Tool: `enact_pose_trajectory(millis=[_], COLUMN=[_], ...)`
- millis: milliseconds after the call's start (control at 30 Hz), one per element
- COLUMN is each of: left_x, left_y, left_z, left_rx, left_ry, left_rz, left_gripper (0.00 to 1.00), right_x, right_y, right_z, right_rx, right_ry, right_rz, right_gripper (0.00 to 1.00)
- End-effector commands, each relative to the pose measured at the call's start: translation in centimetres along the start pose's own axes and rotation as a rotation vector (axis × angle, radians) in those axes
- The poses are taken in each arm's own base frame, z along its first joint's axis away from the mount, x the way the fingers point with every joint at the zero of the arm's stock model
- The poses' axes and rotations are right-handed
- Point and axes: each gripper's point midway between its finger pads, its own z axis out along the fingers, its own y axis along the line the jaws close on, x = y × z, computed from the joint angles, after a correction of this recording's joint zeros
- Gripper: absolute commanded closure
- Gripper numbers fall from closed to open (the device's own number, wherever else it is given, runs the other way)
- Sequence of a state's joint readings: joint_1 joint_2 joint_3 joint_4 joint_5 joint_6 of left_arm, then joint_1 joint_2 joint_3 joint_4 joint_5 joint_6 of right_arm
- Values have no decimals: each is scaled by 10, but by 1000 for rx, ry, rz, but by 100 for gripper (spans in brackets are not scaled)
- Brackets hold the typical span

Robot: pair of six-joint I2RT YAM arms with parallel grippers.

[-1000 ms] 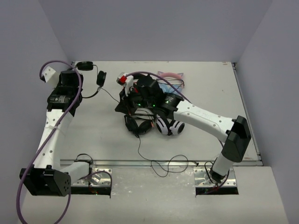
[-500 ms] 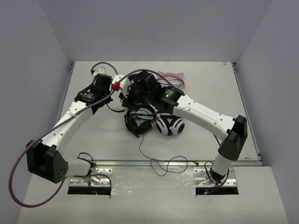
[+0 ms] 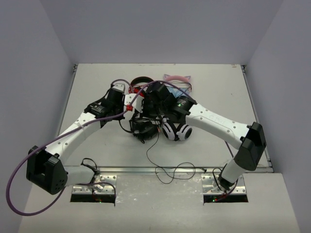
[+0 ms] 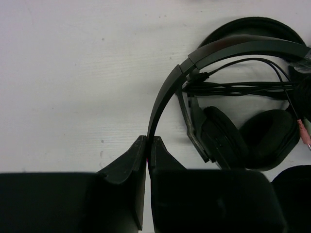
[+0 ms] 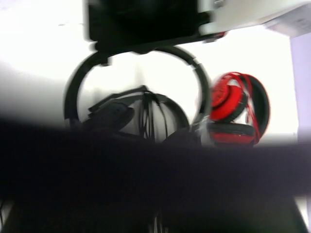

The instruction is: Wrap the headphones

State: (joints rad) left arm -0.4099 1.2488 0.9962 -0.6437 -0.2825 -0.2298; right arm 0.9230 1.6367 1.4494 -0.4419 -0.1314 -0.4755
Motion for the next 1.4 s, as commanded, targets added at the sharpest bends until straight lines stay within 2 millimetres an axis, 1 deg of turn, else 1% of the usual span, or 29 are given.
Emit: enact_pose_trajectory(millis=[0,33,67,100,133,167,233,300,400,533,667,767,833,900,967,1133,1167,1200,1267,1300,1333,1367], left_x=[-22,-19,-17,-13,-12,-8,-7,-9,-14,-21,-33,-40,-44,-51,-58,-72,-75,-80,-87,-93,-97,-101], left_y=[-32,-37,-43,-54,-61,-71,-76,-76,-72,-69,-62,-65,-69,-68,-65,-64,-64,-65,-66,-67,-67,-68], left_z=[-17,-18,-19,-22,-22,-25,-28,-30,-35,-41,-51,-66,-73,-82,-91,-107,-110,-117,-126,-133,-140,-145], left_rx=[122,134,151,188,210,253,276,273,261,251,228,274,305,321,317,326,332,345,364,377,390,397], left_ry=[-109,-102,-101,-96,-100,-91,-92,-103,-125,-158,-207,-251,-273,-308,-341,-375,-382,-394,-413,-427,-442,-452], left_rz=[29,50,64,96,110,126,137,138,133,123,104,98,95,86,65,-7,-21,-43,-73,-102,-117,-133], left_gripper=[100,99,100,100,100,100,100,100,100,100,100,100,100,100,100,100,100,100,100,100,100,100], right_x=[-20,-18,-16,-11,-11,-7,2,9,13,19,29,35,37,37,38,39,39,38,35,32,28,20], right_y=[-50,-69,-77,-88,-94,-99,-105,-107,-113,-115,-119,-122,-120,-116,-113,-106,-105,-105,-103,-105,-96,-94], right_z=[-23,-30,-34,-37,-40,-41,-41,-44,-49,-49,-47,-45,-43,-42,-41,-39,-38,-39,-40,-43,-40,-46], right_rx=[179,241,264,293,306,323,342,365,394,399,397,397,375,350,326,305,304,305,288,291,240,225], right_ry=[-63,-56,-53,-41,-41,-21,4,20,23,30,41,48,39,27,7,-17,-25,-40,-72,-105,-150,-199], right_rz=[-96,-72,-64,-53,-53,-51,-59,-63,-57,-43,-12,12,32,52,84,121,125,144,171,187,227,244], right_gripper=[99,99,99,99,99,99,99,97,88,84,85,85,86,95,99,99,98,95,93,91,87,86])
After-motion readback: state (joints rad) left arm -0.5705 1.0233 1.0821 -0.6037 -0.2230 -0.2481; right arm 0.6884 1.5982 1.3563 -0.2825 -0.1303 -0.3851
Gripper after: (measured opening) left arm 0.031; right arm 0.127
